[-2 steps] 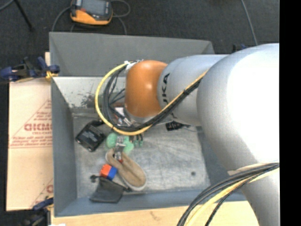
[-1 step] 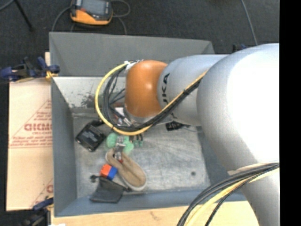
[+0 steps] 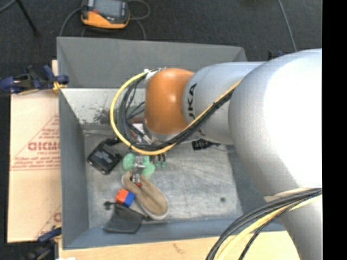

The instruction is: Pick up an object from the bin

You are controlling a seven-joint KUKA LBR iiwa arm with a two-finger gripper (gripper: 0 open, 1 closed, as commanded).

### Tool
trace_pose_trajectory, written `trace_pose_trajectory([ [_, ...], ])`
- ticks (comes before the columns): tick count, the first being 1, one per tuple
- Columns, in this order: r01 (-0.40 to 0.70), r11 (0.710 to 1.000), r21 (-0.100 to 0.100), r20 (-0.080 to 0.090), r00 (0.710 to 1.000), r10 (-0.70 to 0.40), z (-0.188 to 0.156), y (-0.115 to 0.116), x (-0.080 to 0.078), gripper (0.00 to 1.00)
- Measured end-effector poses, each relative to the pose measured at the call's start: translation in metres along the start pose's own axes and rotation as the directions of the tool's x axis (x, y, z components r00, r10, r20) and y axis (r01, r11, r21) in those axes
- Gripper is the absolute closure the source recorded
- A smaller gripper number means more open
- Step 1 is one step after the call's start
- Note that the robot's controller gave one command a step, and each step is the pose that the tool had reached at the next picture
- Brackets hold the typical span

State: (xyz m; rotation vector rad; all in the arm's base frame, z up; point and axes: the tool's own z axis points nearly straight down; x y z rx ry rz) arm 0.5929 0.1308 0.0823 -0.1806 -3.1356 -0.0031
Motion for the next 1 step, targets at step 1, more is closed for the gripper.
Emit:
trace_pose_trajectory([
  [1,0.0,1.0,0.0,0.003,1.0,0.0,-0.012,-0.0006,-0.0004,1.0],
])
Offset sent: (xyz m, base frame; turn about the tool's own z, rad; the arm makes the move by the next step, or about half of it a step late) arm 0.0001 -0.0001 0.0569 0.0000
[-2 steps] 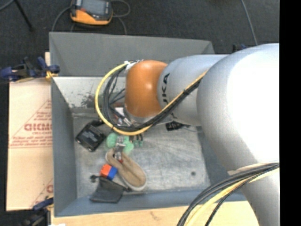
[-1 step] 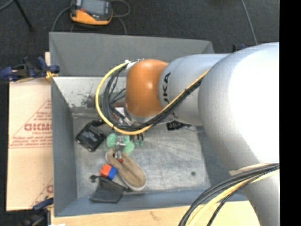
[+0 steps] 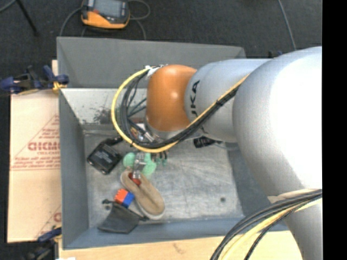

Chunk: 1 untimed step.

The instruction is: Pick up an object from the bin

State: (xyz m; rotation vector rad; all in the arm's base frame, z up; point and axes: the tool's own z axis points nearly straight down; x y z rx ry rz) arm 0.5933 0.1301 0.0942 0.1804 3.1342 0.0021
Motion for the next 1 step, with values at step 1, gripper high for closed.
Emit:
trace_pose_trajectory([
  [1,0.0,1.0,0.001,-0.001,1.0,0.0,-0.0122,-0.0005,0.0001,1.0],
])
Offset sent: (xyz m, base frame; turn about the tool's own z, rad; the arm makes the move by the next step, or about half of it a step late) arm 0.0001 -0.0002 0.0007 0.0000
